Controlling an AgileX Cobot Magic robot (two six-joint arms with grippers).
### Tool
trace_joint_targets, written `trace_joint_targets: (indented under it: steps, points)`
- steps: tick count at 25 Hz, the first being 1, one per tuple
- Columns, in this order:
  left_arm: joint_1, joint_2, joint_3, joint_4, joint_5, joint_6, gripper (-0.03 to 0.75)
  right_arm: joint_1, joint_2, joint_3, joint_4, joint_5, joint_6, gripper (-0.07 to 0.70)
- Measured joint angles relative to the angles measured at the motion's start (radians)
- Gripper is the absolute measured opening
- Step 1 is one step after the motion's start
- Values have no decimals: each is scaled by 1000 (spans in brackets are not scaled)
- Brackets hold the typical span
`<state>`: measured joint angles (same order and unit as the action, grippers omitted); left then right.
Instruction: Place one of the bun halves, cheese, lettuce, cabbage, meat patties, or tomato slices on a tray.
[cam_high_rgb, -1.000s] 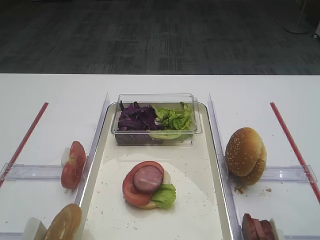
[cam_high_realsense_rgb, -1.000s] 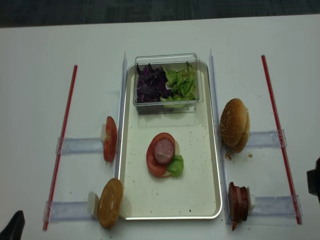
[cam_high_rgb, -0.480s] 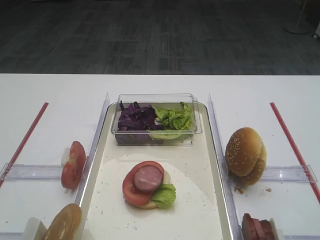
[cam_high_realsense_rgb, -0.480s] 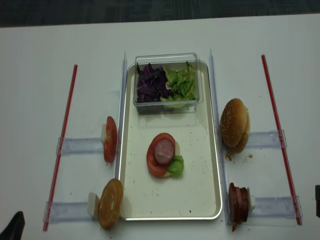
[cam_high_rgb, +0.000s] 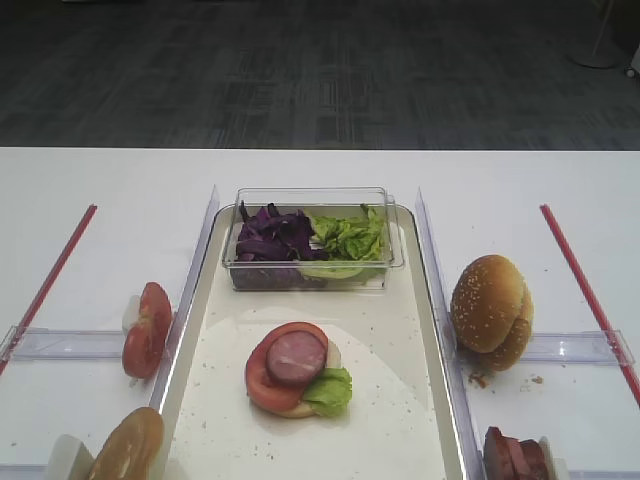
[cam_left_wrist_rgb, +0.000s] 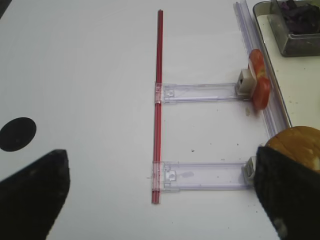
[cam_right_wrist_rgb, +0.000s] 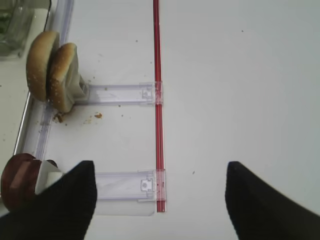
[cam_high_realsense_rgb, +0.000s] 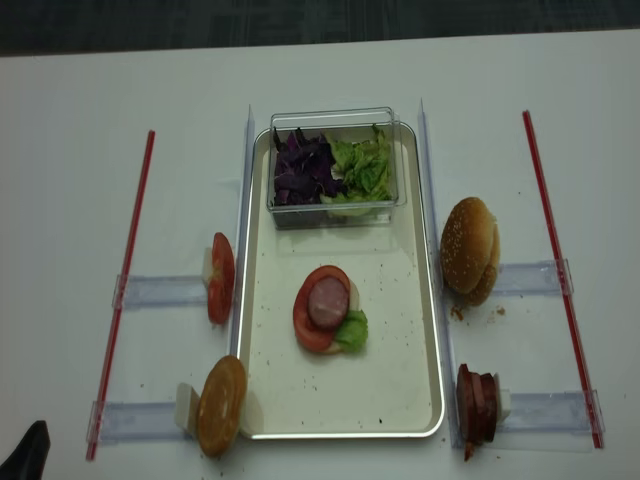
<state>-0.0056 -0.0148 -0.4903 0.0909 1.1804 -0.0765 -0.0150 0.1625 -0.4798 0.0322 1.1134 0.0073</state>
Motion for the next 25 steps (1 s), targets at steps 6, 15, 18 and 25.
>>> trace_joint_targets:
  steps: [6, 15, 18, 25]
  points:
    - [0, 0, 0, 0, 0, 0, 689, 0, -131, 0, -4, 6, 0, 557]
    - [0, 0, 0, 0, 2, 0, 689, 0, -178, 0, -16, 13, 0, 557]
    - [0, 0, 0, 0, 2, 0, 689, 0, -178, 0, -19, 13, 0, 557]
    - [0, 0, 0, 0, 2, 0, 689, 0, -178, 0, -21, 13, 0, 557]
